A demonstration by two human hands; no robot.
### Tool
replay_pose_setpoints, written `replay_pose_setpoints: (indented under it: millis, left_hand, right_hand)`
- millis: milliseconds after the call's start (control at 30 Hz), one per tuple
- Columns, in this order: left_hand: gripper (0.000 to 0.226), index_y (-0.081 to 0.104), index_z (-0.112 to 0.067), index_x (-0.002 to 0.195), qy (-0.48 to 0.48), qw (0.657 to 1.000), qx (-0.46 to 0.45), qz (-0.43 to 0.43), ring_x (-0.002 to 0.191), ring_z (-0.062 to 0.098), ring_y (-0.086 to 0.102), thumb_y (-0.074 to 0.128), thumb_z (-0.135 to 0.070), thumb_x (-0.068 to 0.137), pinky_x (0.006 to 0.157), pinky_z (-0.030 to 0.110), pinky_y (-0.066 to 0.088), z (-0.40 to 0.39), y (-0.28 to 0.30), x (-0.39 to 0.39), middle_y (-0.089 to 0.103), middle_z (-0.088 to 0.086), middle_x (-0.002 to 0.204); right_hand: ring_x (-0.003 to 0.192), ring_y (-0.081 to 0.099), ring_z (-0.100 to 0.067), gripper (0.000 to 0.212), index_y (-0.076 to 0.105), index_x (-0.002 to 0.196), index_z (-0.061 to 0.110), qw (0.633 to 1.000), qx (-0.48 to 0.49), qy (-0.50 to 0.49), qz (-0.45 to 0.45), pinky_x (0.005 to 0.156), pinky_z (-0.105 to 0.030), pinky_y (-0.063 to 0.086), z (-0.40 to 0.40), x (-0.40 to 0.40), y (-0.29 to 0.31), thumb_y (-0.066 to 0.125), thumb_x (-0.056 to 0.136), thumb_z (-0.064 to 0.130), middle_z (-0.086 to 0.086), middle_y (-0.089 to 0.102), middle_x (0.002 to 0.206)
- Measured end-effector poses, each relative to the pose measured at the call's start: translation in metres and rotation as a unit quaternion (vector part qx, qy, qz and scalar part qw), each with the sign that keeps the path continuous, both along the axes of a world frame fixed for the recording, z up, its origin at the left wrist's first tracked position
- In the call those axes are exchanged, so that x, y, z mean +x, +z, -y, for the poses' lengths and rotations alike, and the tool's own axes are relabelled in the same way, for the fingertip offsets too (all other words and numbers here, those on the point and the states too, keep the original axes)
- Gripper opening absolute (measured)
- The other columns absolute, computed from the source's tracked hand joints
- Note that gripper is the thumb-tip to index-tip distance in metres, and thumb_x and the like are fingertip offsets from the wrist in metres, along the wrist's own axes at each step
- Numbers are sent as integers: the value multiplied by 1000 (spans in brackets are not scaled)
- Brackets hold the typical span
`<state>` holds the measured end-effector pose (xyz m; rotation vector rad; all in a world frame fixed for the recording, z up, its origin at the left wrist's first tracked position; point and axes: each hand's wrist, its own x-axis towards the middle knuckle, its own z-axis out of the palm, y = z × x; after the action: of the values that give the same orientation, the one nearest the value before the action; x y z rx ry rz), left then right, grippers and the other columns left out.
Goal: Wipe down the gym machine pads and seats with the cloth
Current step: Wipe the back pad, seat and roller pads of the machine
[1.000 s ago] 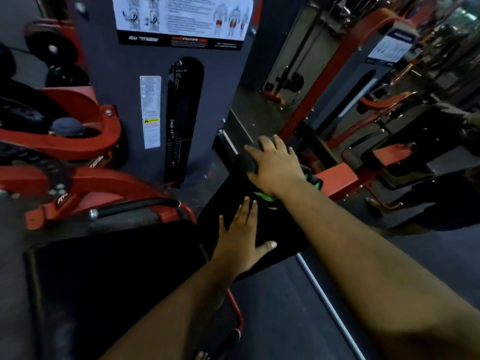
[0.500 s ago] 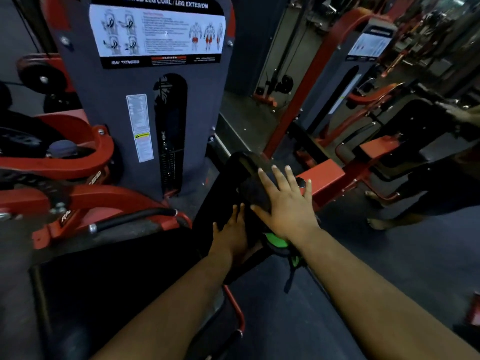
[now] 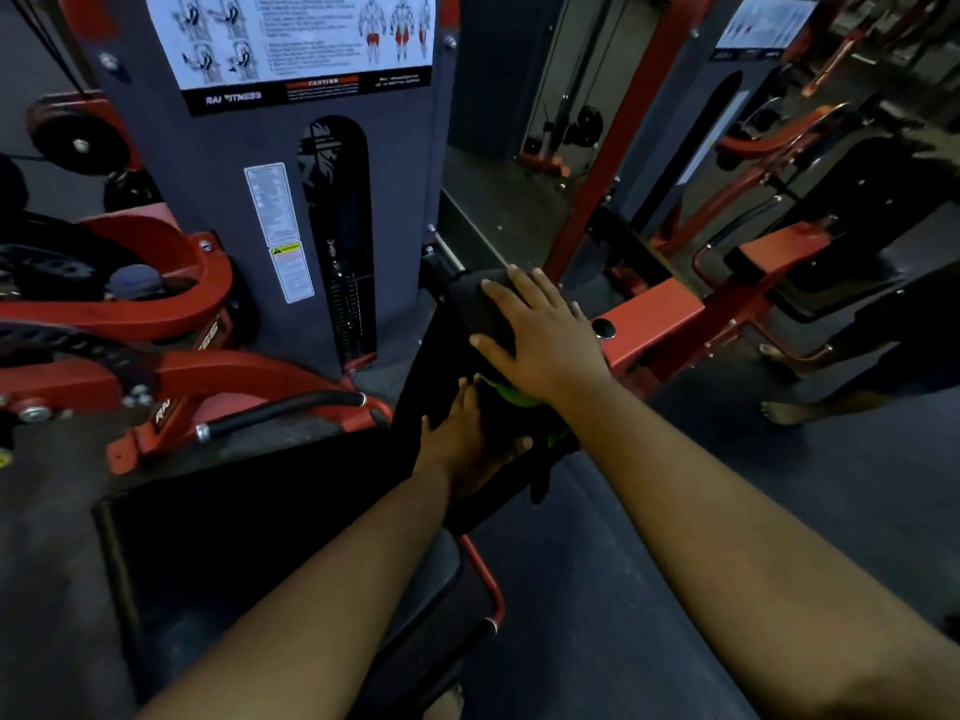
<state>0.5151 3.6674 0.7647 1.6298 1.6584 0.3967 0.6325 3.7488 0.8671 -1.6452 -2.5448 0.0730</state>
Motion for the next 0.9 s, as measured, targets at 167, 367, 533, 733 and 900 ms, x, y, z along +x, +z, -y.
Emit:
replay_pose_setpoints:
  millis: [167, 367, 533, 733, 900]
  left_hand:
    - [110, -11, -26, 161, -11, 998, -44, -35, 156, 24, 16, 63, -60, 88, 123, 64, 6, -2, 5, 1, -9, -4, 171]
    - [104, -6, -35, 162, -29, 998, -11, -49, 156, 22, 15, 59, -68, 88, 122, 64, 9, 13, 1, -5, -12, -8, 171]
    - [99, -7, -33, 162, -71, 992, -16, -101, 157, 13, -5, 60, -50, 91, 122, 67, 7, 38, -23, -12, -19, -10, 169]
    - [104, -11, -24, 162, -55, 988, -100, -106, 158, 23, -1, 53, -67, 93, 122, 66, 5, 82, -72, -10, -23, 1, 169]
    - [106, -9, -22, 162, -32, 993, -96, -56, 158, 24, 0, 55, -67, 92, 121, 67, 6, 99, -109, 2, -20, 1, 170]
  right_hand:
    - [156, 16, -32, 74, 27, 159, 39, 999, 37, 29, -1, 107, -56, 45, 60, 54, -29, 61, 94, 44, 1, 13, 171]
    - [152, 23, -42, 64, 39, 156, 27, 984, 174, 42, -1, 114, -65, 34, 106, 91, -76, 65, 97, 34, -9, 22, 168]
    - [156, 5, -38, 74, 31, 160, 23, 905, 256, 232, 247, 117, -76, 10, 96, 113, -96, 64, 94, 38, -8, 19, 169]
    - [153, 27, -35, 69, 21, 162, 17, 786, 255, 357, 435, 116, -70, -6, 82, 95, -87, 39, 97, 29, -16, 29, 165]
    - [145, 41, -38, 62, 27, 160, 10, 728, 212, 422, 498, 116, -60, 12, 83, 76, -119, 30, 100, 22, -18, 40, 159]
